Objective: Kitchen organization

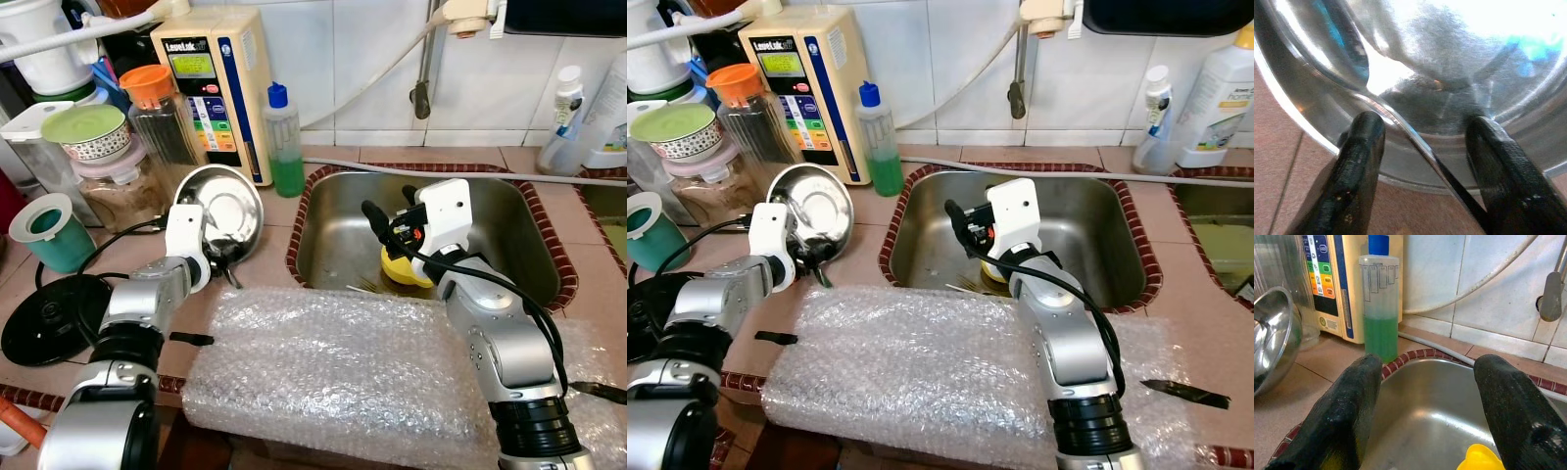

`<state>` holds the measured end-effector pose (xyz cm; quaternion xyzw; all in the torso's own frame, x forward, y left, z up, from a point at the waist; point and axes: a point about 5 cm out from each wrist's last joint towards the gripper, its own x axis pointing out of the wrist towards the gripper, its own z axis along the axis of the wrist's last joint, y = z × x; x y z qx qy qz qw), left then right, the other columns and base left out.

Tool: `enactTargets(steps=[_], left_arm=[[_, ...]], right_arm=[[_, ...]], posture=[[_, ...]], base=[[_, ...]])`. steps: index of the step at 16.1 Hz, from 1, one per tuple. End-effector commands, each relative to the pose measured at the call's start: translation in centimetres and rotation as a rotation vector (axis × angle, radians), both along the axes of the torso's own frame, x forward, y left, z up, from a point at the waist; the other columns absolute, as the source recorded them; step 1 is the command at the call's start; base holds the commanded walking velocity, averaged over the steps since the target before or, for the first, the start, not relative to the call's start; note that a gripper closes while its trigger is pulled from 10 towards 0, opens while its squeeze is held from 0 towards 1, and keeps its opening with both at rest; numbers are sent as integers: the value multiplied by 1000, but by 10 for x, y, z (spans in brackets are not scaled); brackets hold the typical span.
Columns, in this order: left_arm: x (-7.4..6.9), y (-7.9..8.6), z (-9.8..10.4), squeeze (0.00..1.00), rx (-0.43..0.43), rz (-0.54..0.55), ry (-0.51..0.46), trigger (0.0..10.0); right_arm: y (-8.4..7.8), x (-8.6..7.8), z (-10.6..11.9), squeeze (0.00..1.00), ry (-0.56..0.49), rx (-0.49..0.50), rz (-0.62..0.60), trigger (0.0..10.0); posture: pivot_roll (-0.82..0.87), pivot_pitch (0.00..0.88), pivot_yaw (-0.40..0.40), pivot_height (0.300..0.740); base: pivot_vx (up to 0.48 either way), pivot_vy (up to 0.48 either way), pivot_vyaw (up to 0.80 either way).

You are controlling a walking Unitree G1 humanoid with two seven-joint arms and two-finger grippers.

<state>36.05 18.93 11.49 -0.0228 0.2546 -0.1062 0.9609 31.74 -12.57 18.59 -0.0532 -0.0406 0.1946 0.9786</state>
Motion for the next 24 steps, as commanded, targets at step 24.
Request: enactTargets(steps=[24], left_arm=[[-2,-21,63,0,-77,-272,-195,0]], right_arm=[[-12,18,8,0,33,142,-56,10000]], posture=[[11,0,92,740]], base=[[0,0,0]])
